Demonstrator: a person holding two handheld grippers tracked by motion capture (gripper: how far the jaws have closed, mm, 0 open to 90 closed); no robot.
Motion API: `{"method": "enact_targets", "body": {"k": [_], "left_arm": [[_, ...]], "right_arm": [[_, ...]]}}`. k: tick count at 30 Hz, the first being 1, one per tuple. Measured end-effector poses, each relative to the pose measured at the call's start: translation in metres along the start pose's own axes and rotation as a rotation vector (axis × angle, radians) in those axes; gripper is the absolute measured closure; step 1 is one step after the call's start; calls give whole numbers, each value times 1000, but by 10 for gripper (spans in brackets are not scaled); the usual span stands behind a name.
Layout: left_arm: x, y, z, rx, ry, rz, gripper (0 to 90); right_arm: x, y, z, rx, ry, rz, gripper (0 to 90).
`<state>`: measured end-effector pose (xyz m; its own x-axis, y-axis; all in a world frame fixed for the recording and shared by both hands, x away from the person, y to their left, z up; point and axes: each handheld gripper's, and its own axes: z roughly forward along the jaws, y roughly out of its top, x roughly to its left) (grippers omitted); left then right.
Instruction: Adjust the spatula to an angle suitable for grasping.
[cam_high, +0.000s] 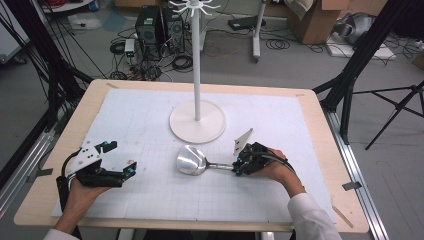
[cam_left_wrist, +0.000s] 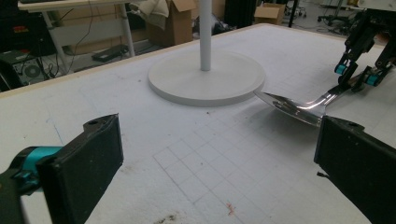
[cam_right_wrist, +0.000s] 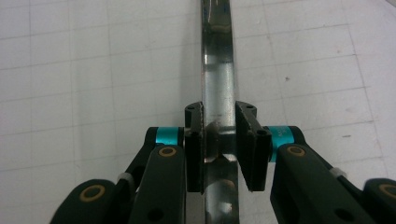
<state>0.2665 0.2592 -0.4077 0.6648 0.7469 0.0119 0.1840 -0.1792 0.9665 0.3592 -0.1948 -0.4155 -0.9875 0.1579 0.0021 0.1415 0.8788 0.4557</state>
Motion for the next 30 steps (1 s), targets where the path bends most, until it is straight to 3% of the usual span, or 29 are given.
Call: {"method": "enact_targets", "body": {"k": [8,14,18,20,30], "left_arm": [[1,0,0,-2,0,-1,18],[1,0,-1,-1,4,-4,18],[1,0,-1,-4,2,-3,18],[2,0,-1,-4,3,-2,18],[2,7,-6,-33,1,-7,18]], "right_arm": [[-1,1,1,-14,19,55,749],[-1,6,1,-67,17,20,749],[0,11,-2,-120,20,34,749],[0,14,-2,-128,24,53,749],[2,38,4,-161,34,22,749]]}}
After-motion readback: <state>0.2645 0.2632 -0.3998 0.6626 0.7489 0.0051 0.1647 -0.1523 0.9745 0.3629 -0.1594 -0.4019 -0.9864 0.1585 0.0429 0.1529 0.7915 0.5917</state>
